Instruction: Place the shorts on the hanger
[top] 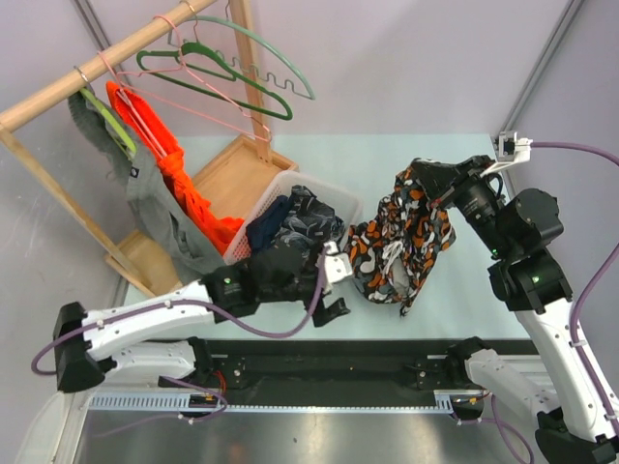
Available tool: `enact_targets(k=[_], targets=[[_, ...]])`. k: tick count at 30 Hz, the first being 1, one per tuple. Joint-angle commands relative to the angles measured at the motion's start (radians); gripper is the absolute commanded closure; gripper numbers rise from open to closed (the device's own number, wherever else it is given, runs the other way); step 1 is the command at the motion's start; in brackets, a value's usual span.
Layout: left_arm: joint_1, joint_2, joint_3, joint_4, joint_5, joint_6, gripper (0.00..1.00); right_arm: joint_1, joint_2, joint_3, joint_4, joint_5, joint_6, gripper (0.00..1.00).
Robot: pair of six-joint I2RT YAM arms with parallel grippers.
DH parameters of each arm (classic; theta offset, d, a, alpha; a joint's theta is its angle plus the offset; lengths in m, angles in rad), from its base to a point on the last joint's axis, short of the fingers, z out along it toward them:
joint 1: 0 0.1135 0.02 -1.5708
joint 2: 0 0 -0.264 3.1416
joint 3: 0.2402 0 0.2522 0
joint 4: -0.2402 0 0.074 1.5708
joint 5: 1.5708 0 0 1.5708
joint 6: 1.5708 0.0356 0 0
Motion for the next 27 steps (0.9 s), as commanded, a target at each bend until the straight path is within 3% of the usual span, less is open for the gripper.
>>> enact_targets(k=[1, 9, 17, 20, 23, 24, 26, 27], targets=[[-0.109, 0.049, 0.051, 0.2, -0.275, -0.028, 0.0, 0.021, -0.007, 0.003, 0.095, 0.073, 0.017, 1.0], [-0.287, 0.215, 0.094, 0.371, -0.455, -0.106, 0.0, 0.074, 0.002, 0.001, 0.115, 0.187, 0.006, 1.0], [-0.318, 0.434, 0.233, 0.42, -0.62, -0.115, 0.0, 0.093, -0.001, -0.011, 0.138, 0.225, 0.015, 1.0], [-0.31, 0.478, 0.264, 0.396, -0.691, -0.112, 0.08, 0.093, -0.002, -0.002, 0.131, 0.227, 0.005, 1.0], [-0.26, 0.416, 0.241, 0.342, -0.696, -0.105, 0.32, 0.09, -0.022, 0.015, 0.1, 0.236, -0.026, 1.0], [-0.222, 0.399, 0.244, 0.312, -0.683, -0.102, 0.51, 0.09, -0.03, 0.017, 0.085, 0.241, -0.032, 1.0], [-0.178, 0.341, 0.243, 0.215, -0.605, -0.091, 0.7, 0.088, -0.048, 0.017, 0.077, 0.244, -0.044, 1.0], [-0.128, 0.321, 0.241, 0.195, -0.578, -0.086, 0.86, 0.087, -0.056, 0.015, 0.074, 0.245, -0.044, 1.0]])
